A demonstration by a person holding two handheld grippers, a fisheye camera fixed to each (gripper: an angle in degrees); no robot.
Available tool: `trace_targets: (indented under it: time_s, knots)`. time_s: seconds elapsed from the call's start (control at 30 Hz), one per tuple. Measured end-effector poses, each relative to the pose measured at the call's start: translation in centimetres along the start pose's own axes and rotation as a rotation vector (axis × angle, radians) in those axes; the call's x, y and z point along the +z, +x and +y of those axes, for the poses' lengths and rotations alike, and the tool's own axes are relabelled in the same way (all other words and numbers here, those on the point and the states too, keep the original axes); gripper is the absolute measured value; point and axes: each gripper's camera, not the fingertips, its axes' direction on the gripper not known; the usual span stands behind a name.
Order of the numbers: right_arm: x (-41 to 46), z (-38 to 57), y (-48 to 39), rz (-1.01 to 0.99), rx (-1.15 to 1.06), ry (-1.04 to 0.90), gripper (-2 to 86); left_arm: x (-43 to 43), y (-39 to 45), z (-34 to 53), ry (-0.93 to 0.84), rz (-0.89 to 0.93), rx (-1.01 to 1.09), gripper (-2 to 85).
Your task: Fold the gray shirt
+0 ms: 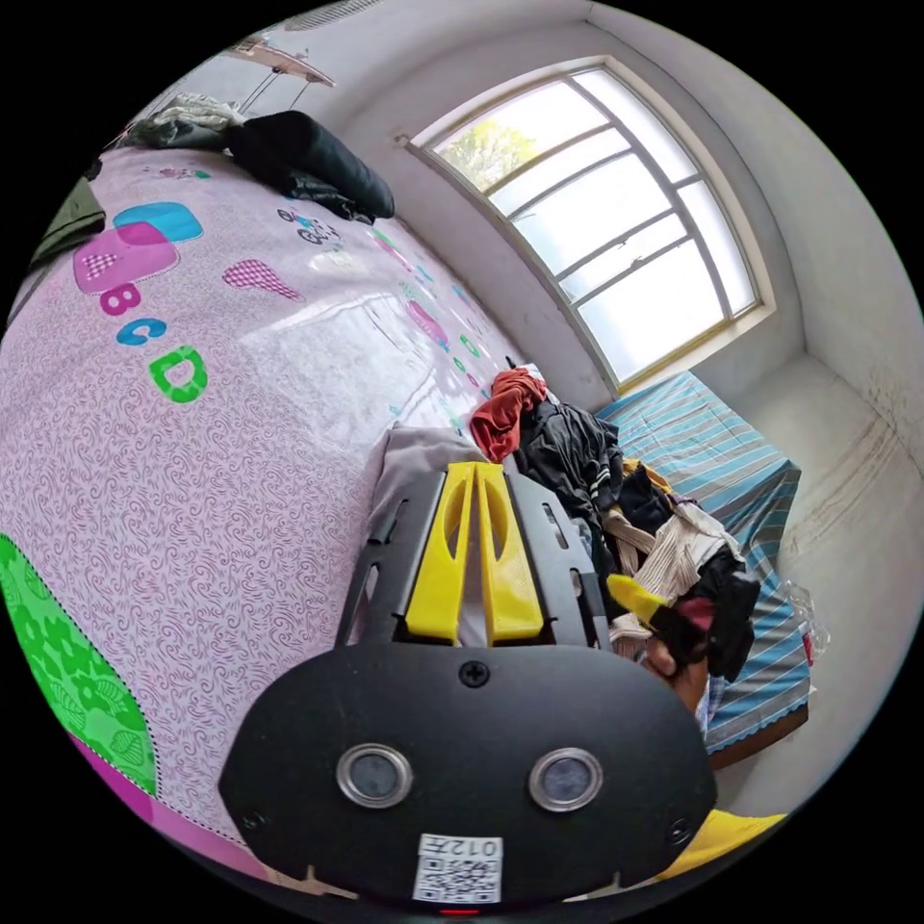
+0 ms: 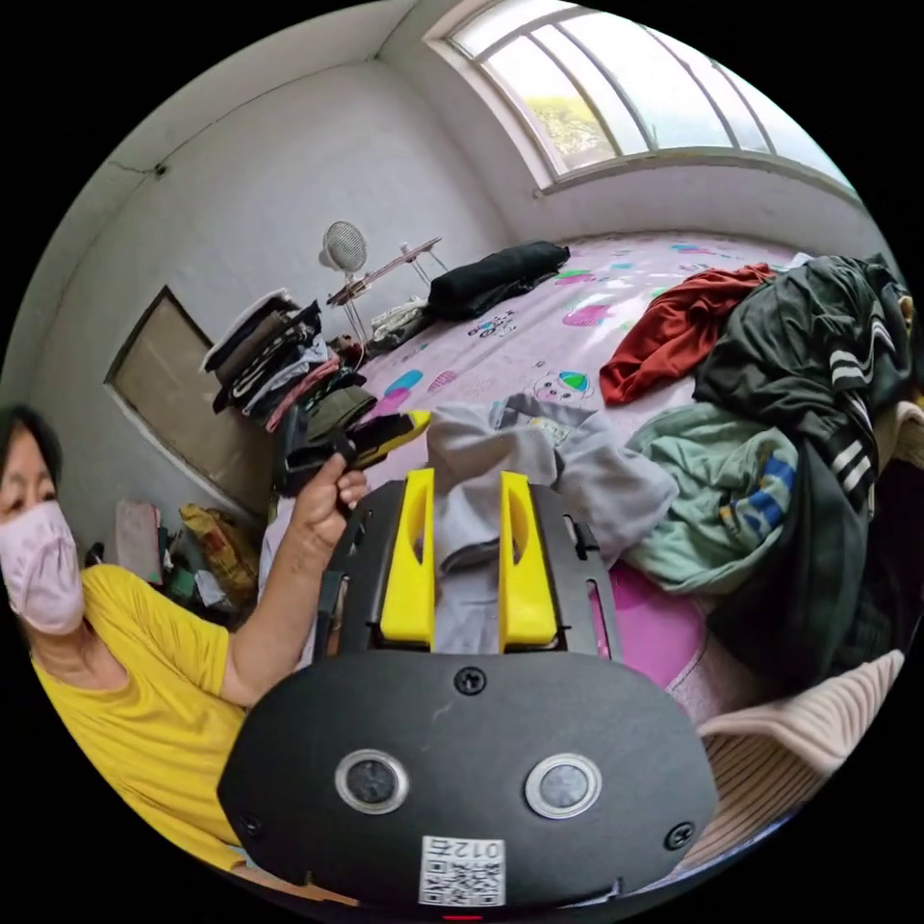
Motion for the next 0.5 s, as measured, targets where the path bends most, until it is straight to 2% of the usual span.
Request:
trace_targets:
  time_s: [0.23,0.33,0.43,0.5]
  knots:
    - [2.7,5.8,-2.8,0.079,-0.245,-0.051,13.3,0.5,3.0,-1.7,-0.057,-0.043,0.118,0.3]
    - [3.7,5.8,-4.2,0.208,-0.364,-0.072,14.1,0.2,5.4,-2.6,-0.113,-0.022,0.239,0.2]
    - [6.2,4.8,-4.5,0.234,-0.456,-0.208,14.4,0.0,7.3,-3.0,-0.122,0.005,0.330,0.2]
    - [6.8,4.1,-4.6,0.221,-0.490,-0.215,14.4,0.5,8.3,-3.1,-0.135,0.007,0.376,0.2]
